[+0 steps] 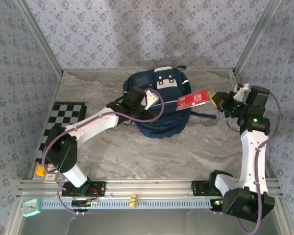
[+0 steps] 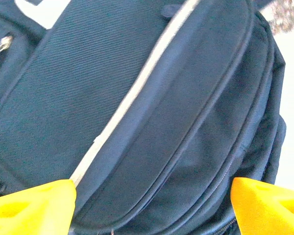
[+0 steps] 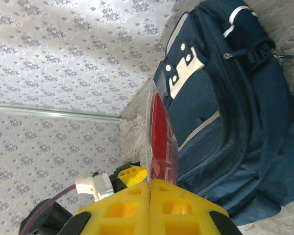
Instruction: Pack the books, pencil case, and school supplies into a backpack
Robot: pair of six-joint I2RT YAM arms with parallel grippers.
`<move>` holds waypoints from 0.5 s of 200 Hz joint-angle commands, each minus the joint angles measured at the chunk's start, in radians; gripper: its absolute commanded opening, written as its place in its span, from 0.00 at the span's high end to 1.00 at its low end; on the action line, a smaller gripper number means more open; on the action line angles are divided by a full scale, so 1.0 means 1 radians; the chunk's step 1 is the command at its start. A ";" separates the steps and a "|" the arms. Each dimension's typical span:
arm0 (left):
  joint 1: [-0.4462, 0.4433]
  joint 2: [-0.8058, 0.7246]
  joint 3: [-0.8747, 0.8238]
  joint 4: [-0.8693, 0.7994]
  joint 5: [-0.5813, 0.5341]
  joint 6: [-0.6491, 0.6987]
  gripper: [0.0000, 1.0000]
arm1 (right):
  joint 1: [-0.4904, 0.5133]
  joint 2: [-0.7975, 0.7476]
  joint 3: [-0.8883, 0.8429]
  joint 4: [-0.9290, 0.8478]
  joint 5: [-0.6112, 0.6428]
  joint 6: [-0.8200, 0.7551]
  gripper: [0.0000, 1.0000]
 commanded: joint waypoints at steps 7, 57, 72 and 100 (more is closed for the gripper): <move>-0.017 0.084 0.078 0.004 -0.046 0.128 0.14 | -0.029 -0.007 -0.037 -0.034 -0.063 -0.032 1.00; -0.010 0.180 0.159 0.030 -0.174 0.160 0.13 | -0.037 -0.013 -0.051 -0.039 -0.047 -0.051 1.00; 0.000 0.202 0.205 0.007 -0.178 0.154 0.18 | -0.037 -0.013 -0.064 -0.023 -0.057 -0.042 1.00; 0.024 0.227 0.275 -0.048 -0.133 0.157 0.28 | -0.037 -0.009 -0.056 -0.049 -0.056 -0.070 1.00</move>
